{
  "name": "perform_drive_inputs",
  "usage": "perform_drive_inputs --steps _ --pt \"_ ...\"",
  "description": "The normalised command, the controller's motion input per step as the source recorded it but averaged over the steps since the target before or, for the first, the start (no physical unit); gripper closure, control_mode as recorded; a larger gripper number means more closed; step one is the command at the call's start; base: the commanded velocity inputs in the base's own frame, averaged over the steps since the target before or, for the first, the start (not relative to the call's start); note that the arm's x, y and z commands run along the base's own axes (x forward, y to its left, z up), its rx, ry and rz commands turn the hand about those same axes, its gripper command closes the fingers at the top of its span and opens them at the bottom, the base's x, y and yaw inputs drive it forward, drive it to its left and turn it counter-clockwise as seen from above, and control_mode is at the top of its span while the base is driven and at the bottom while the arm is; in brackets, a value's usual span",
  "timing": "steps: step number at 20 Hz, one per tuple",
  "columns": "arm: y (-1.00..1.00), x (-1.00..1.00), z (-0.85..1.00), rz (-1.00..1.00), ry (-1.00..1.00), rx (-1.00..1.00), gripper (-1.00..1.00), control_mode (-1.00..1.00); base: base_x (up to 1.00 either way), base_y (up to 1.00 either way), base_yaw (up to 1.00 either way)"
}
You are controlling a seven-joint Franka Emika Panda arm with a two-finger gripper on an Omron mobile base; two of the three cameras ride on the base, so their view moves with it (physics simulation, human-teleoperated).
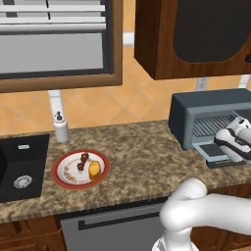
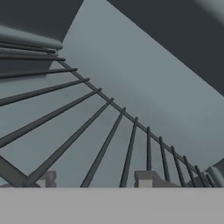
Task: Pick up the kebab skewer and baguette bread, and place them inside the toaster oven. Close the toaster oven door and start by setting the timer.
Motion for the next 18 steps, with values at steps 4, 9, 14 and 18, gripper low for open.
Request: perform_drive_inputs --steps 4,9,14,18 --pt "-0.58 -0.77 0.05 0.00 0.00 0.04 1.00 -1.00 0.00 0.00 0.00" --pt "-0.67 -0.79 0.18 0.00 0.02 0.02 1.00 -1.00 0.00 0.00 0.00" --pt "-0.68 -0.77 0.37 0.00 0.06 0.00 1.00 -1.00 0.00 0.00 0.00" --pt "-0.65 -0.75 0.72 0.00 0.11 0.02 1.00 -1.00 0.00 0.00 0.00"
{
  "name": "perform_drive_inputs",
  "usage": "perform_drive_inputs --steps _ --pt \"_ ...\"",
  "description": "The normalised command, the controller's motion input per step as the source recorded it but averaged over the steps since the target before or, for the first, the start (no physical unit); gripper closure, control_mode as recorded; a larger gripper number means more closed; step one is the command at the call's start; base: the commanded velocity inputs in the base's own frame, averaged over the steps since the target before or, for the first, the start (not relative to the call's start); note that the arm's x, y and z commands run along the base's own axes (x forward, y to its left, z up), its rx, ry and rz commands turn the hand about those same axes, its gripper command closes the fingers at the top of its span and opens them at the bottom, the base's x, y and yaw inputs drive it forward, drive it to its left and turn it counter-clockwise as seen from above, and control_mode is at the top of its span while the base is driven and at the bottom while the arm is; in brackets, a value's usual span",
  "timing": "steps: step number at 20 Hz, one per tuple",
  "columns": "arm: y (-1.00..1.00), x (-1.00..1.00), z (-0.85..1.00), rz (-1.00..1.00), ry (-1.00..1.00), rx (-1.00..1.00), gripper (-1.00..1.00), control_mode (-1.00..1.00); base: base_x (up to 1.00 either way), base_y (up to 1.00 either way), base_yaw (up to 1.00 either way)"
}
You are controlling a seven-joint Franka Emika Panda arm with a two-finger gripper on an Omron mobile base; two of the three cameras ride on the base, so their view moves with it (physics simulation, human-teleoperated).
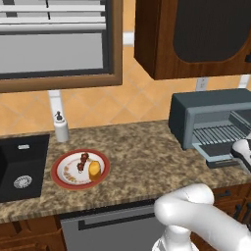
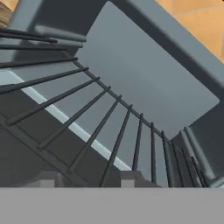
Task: Pick up the kebab skewer and baguette bread, and place them inside the toaster oven. Close the toaster oven door and start by setting the timer.
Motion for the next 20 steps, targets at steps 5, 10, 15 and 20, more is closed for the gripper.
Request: perform_drive_inputs --steps 5,10,15,20 --pt "-0.38 -0.60 0.99 0.00 0.18 0.04 1.00 -1.00 0.00 0.00 0.00" --pt "0.34 -0.49 0.93 -0.03 0.15 0.02 1.00 -1.00 0.00 0.00 0.00" --pt "0.92 -0.43 0.58 -0.19 0.20 0.01 1.00 -1.00 0.00 0.00 0.00" --pt "1.00 -0.49 0.09 -0.25 0.09 0.03 1.00 -1.00 0.00 0.00 0.00"
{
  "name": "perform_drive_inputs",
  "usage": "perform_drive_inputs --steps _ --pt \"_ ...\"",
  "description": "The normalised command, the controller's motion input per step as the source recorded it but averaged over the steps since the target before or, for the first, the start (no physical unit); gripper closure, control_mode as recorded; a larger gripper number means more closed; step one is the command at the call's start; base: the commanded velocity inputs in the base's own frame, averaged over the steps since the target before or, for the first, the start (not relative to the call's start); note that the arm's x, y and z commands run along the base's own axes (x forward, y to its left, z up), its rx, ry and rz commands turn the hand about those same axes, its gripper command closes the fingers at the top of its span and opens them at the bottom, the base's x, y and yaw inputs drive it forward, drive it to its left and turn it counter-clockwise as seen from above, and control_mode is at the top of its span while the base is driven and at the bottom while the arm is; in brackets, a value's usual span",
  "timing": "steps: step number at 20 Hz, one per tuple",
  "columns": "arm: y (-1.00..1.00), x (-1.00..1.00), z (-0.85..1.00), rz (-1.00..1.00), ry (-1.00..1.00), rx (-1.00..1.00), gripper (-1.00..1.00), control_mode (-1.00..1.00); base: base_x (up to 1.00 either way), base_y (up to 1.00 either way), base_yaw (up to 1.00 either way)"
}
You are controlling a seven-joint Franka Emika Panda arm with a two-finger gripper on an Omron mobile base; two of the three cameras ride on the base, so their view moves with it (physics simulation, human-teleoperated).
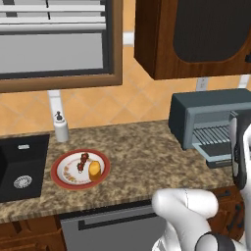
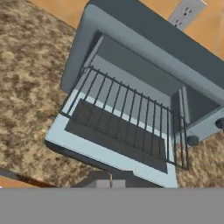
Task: Pick up the kebab skewer and baguette bread, and place them inside the toaster oven. Close the toaster oven door and start by setting the timer.
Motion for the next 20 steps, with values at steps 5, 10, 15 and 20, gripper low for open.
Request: perform_drive_inputs --steps 5,10,15,20 --pt "1.00 -0.40 0.07 -0.24 0.04 0.00 1.00 -1.00 0.00 0.00 0.00" --pt "1.00 -0.16 0.07 -0.06 0.14 0.10 1.00 -1.00 0.00 0.00 0.00" --pt "1.00 -0.01 0.23 -0.01 0.11 0.14 -1.00 -1.00 0.00 0.00 0.00" --pt "0.99 -0.04 0.01 -0.02 0.12 0.15 -1.00 -1.00 0.00 0.00 0.00"
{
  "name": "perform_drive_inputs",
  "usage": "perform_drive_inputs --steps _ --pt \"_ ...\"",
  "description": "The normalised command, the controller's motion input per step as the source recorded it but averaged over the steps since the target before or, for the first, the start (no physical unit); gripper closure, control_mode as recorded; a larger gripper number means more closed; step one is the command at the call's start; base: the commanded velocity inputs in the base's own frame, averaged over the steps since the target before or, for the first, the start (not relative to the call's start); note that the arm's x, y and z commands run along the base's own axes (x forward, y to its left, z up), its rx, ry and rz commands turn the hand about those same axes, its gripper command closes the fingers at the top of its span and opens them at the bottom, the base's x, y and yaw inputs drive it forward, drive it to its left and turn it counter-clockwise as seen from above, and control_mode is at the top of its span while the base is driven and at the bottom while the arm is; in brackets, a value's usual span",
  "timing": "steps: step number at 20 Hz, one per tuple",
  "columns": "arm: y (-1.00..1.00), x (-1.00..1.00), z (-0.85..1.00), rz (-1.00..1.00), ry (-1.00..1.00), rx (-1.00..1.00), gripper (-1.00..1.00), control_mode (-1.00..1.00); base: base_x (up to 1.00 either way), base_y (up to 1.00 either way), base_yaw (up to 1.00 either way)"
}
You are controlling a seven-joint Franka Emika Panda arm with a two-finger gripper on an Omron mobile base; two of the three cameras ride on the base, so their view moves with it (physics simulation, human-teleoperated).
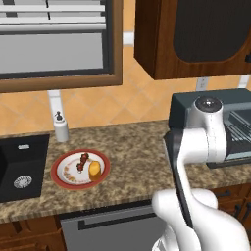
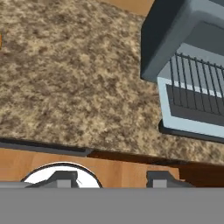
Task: Pick up the kebab skewer and baguette bread, and place them inside the toaster oven. Close the toaster oven door and start by setting the timer.
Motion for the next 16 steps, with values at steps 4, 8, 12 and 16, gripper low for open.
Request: perform_drive_inputs --steps 4,8,12,16 --pt "0.97 0.04 -0.21 -0.06 0.02 0.16 -1.00 -1.00 0.00 0.00 0.00" --pt "1.00 0.30 -0.24 -0.13 0.00 0.13 -1.00 -1.00 0.00 0.00 0.00" --pt "1.00 0.43 -0.21 -0.11 0.07 0.04 -1.00 -1.00 0.00 0.00 0.00" --pt "1.00 0.38 -0.41 -0.01 0.22 0.10 -1.00 -1.00 0.00 0.00 0.00"
